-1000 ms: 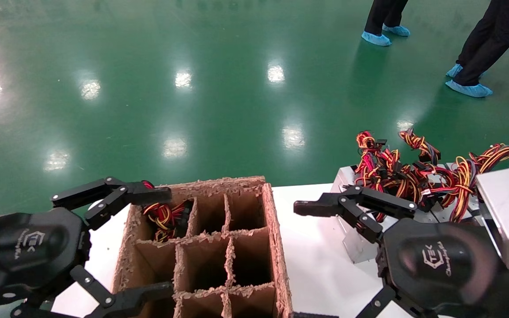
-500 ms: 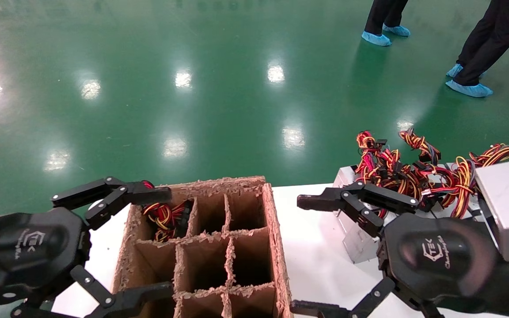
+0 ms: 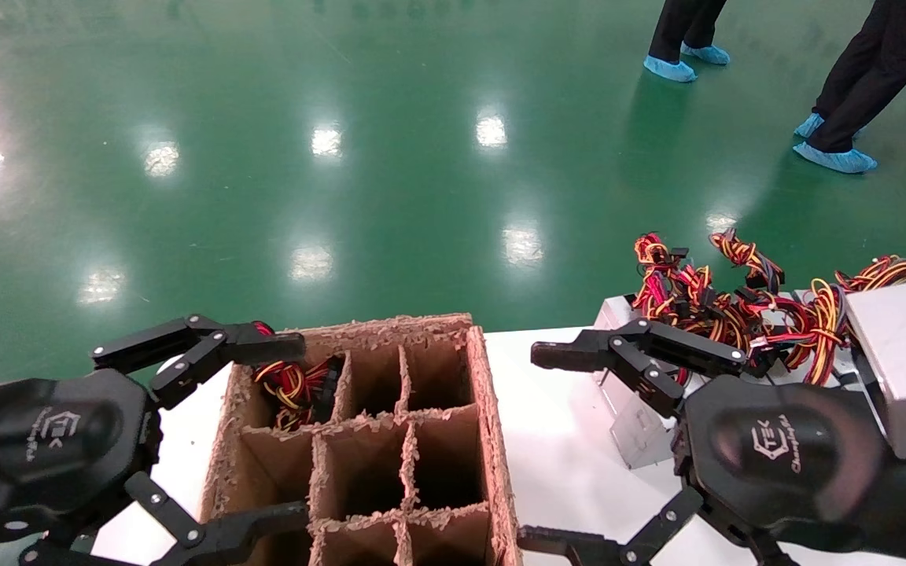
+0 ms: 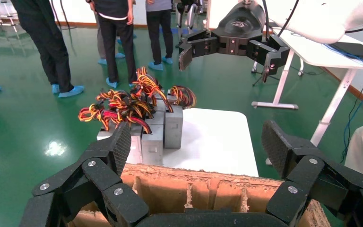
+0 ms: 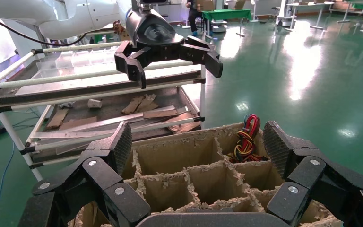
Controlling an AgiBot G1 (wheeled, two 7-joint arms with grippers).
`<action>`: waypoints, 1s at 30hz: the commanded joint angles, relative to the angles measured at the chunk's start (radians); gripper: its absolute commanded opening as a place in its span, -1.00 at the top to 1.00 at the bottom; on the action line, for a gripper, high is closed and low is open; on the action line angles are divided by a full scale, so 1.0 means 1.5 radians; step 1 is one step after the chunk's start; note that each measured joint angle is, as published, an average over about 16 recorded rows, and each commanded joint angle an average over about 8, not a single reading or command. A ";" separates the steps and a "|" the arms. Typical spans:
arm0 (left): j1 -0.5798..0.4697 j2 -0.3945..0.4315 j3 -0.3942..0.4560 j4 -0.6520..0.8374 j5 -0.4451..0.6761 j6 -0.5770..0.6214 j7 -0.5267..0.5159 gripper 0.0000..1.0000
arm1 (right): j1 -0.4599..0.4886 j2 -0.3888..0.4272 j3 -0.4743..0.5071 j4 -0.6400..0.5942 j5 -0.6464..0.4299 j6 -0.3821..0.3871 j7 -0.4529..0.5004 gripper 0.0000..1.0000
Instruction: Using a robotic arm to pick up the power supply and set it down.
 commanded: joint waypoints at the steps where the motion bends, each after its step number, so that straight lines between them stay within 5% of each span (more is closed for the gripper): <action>1: 0.000 0.000 0.000 0.000 0.000 0.000 0.000 -1.00 | 0.000 0.000 0.000 0.000 0.000 0.000 0.000 -1.00; 30: 0.000 0.000 0.000 0.000 0.000 0.000 0.000 -1.00 | -0.001 0.001 0.001 -0.001 0.001 0.002 0.001 -1.00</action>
